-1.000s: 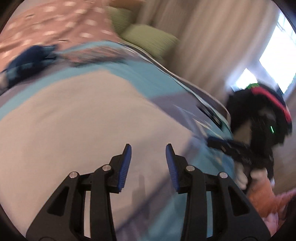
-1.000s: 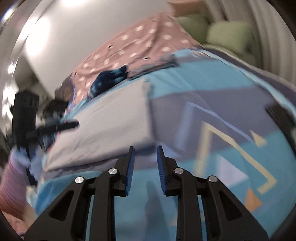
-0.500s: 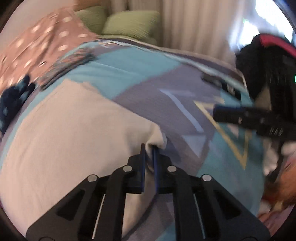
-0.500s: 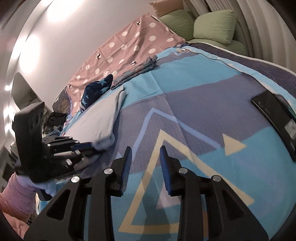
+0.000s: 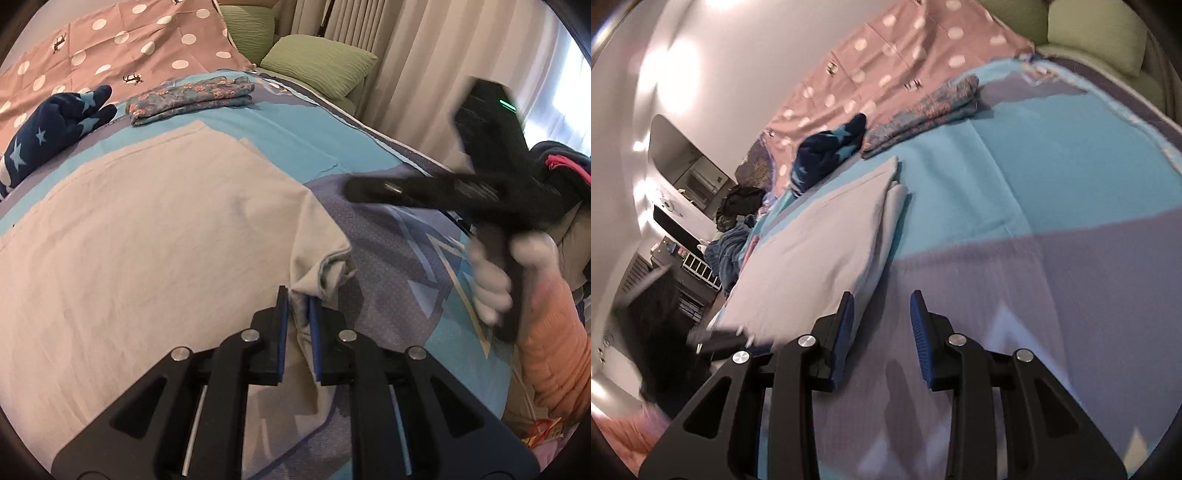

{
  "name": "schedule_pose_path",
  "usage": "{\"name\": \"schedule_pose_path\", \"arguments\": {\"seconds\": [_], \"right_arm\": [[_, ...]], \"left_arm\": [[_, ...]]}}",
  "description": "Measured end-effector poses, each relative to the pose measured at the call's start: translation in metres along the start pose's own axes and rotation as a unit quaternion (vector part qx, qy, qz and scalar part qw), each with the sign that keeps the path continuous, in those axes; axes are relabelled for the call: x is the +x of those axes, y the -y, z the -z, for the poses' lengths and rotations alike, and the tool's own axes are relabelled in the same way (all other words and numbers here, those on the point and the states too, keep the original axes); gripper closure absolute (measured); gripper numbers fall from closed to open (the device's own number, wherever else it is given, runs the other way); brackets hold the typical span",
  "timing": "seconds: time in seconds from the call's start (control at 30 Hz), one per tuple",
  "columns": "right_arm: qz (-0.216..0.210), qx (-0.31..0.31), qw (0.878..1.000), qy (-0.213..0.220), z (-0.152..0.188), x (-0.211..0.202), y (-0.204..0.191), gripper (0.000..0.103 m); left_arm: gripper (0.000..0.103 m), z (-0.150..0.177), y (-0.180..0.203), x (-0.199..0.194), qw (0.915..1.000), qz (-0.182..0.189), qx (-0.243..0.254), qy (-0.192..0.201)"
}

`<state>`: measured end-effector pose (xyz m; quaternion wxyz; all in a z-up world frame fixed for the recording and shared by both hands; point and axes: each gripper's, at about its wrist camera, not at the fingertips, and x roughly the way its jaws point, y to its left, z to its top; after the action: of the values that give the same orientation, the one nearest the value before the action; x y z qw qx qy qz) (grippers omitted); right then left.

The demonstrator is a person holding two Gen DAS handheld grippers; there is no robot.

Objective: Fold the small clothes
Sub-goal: 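Fold the shirt edge over with the left gripper and release it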

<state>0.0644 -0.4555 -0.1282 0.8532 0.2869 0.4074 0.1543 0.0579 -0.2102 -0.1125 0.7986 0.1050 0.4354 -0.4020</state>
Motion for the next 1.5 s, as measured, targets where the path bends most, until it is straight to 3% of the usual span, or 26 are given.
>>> {"name": "schedule_pose_path", "arguments": {"seconds": [0.13, 0.3, 0.33, 0.37, 0.47, 0.53, 0.6, 0.63, 0.7, 0.83, 0.97, 1.03, 1.07, 1.13, 1.17, 1.27, 1.3, 1.4, 1.47, 1.5], "right_arm": [[0.002, 0.011, 0.999, -0.033, -0.032, 0.042, 0.003, 0.071], [-0.001, 0.007, 0.999, -0.044, -0.052, 0.064, -0.001, 0.072], [-0.005, 0.013, 0.999, -0.043, -0.055, 0.066, -0.001, 0.09], [-0.013, 0.021, 0.999, -0.042, -0.058, 0.066, -0.001, 0.096], [-0.025, 0.018, 0.999, -0.008, -0.062, 0.049, -0.009, 0.102], [-0.01, 0.01, 1.0, 0.014, -0.063, 0.037, -0.013, 0.102], [0.007, 0.006, 1.0, -0.003, -0.061, 0.04, -0.005, 0.102], [0.02, 0.008, 1.0, -0.013, -0.06, 0.043, 0.001, 0.102], [0.052, 0.017, 0.998, -0.02, -0.054, 0.039, 0.013, 0.102], [0.026, 0.015, 1.0, 0.006, -0.025, -0.017, 0.03, 0.098], [-0.01, 0.007, 1.0, 0.01, 0.008, -0.054, 0.022, 0.097], [-0.035, -0.011, 0.999, 0.001, 0.027, -0.059, 0.006, 0.094], [-0.051, -0.019, 0.999, -0.004, 0.035, -0.06, -0.002, 0.093], [-0.092, -0.037, 0.995, -0.016, 0.053, -0.056, -0.018, 0.092], [-0.087, -0.046, 0.995, -0.02, 0.059, -0.056, -0.022, 0.092], [0.033, -0.062, 0.996, -0.056, 0.076, -0.035, -0.023, 0.093], [0.038, -0.061, 0.996, -0.051, 0.079, -0.035, -0.022, 0.093], [0.049, -0.051, 0.997, -0.025, 0.083, -0.054, -0.029, 0.091], [0.057, -0.061, 0.996, -0.001, 0.084, -0.068, -0.038, 0.091], [0.056, -0.062, 0.996, 0.011, 0.086, -0.076, -0.044, 0.091]], "left_arm": [[0.091, 0.002, 0.0, -0.002, 1.0, 0.003, -0.003, 0.001], [0.091, 0.001, 0.002, -0.003, 0.9998, 0.02, -0.003, 0.003], [0.089, 0.0, 0.006, -0.002, 0.9997, 0.025, 0.003, 0.003], [0.088, -0.002, 0.009, -0.001, 0.9996, 0.028, 0.01, 0.004], [0.09, -0.009, 0.029, 0.007, 0.9983, 0.037, 0.045, 0.0], [0.098, -0.013, 0.041, 0.013, 0.993, 0.108, 0.047, -0.014], [0.103, -0.009, 0.066, 0.023, 0.9822, 0.171, 0.065, -0.041], [0.103, -0.006, 0.076, 0.028, 0.9789, 0.183, 0.076, -0.052], [0.103, 0.005, 0.099, 0.037, 0.9778, 0.162, 0.115, -0.066], [0.102, 0.009, 0.091, 0.017, 0.9807, 0.163, 0.097, -0.046], [0.079, 0.007, 0.056, -0.017, 0.9913, 0.118, 0.058, -0.004], [0.074, 0.003, 0.038, -0.02, 0.9955, 0.084, 0.044, 0.007], [0.074, 0.005, 0.029, -0.014, 0.9971, 0.07, 0.031, -0.003], [0.074, 0.013, 0.019, 0.011, 0.9956, 0.079, 0.006, -0.05], [0.074, 0.018, 0.021, 0.017, 0.9964, 0.071, 0.006, -0.045], [0.074, 0.02, 0.03, 0.009, 0.997, 0.069, 0.02, -0.03], [0.074, 0.019, 0.031, 0.005, 0.9964, 0.078, 0.016, -0.029], [0.068, 0.024, 0.037, -0.01, 0.9982, 0.038, 0.042, -0.017], [0.052, 0.026, 0.045, -0.019, 0.9985, 0.018, 0.052, -0.001], [0.05, 0.03, 0.045, -0.026, 0.9985, 0.011, 0.054, 0.006]]}}
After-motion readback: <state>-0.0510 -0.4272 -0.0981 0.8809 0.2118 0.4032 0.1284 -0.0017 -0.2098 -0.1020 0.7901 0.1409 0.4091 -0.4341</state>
